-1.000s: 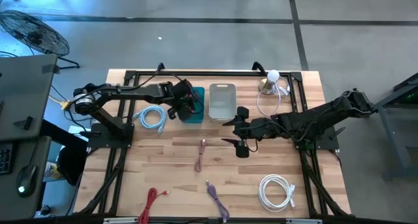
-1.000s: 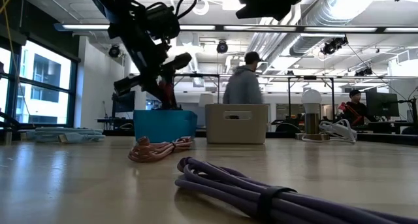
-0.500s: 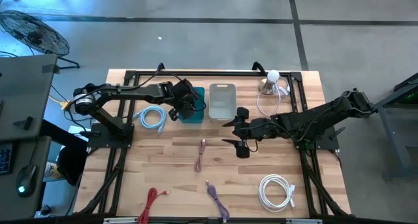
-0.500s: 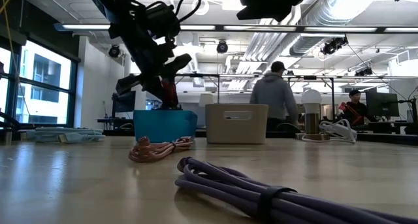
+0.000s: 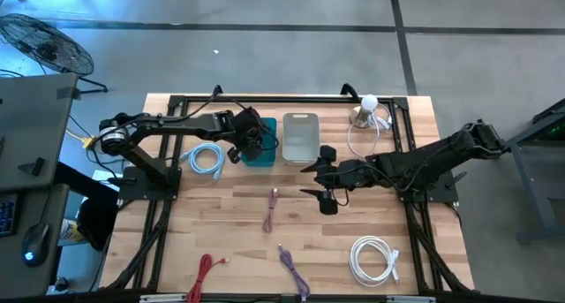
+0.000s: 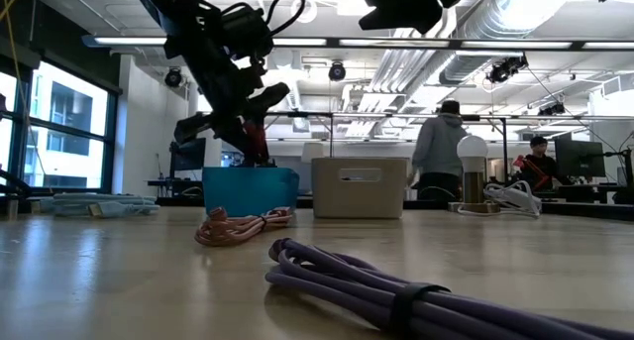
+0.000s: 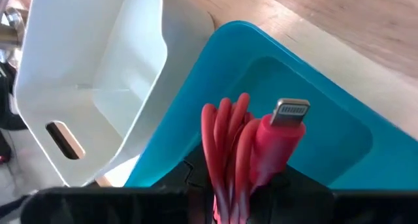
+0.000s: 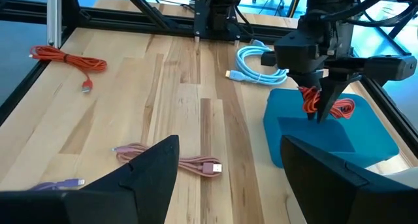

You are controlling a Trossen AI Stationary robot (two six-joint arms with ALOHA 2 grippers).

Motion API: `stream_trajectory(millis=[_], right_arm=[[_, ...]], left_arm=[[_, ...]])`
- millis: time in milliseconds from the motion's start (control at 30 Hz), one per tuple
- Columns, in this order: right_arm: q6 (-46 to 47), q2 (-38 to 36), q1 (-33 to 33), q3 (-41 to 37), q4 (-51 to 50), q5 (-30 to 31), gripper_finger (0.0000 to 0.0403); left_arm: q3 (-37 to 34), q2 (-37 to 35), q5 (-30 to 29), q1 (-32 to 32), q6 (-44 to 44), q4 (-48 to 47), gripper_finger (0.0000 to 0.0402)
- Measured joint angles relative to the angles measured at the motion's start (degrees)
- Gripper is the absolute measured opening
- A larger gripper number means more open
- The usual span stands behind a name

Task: Pick & Place USB Port
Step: Put the top charger cable into the blue bin, then put the blue HDMI into the white bin

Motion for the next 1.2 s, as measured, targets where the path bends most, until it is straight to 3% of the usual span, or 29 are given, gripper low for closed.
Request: stream_trajectory(millis=[500, 667, 900, 1067, 1200], right_arm=[[1.5, 0.0, 0.0, 0.0, -0.8, 0.0, 0.0259], [1.9, 0.0, 0.0, 0.0, -0.8, 0.0, 0.0259], [1.9, 0.0, 0.0, 0.0, -0.8, -0.1, 0.0259], [1.9, 0.0, 0.0, 0.0, -1.2, -0.1, 0.0259], [1.9, 0.0, 0.0, 0.0, -1.4, -0.2, 0.0259]], left_arm=[[0.0, 0.0, 1.2, 0.0, -3.9, -2.4, 0.0052], [0.0, 0.0, -1.6, 0.0, -8.7, -1.3, 0.0058], [0.0, 0.0, -1.9, 0.0, -8.7, -0.1, 0.0126], [0.0, 0.0, 3.7, 0.0, -6.8, -1.4, 0.0180], [0.0, 0.0, 6.3, 0.0, -6.7, -1.3, 0.0194]])
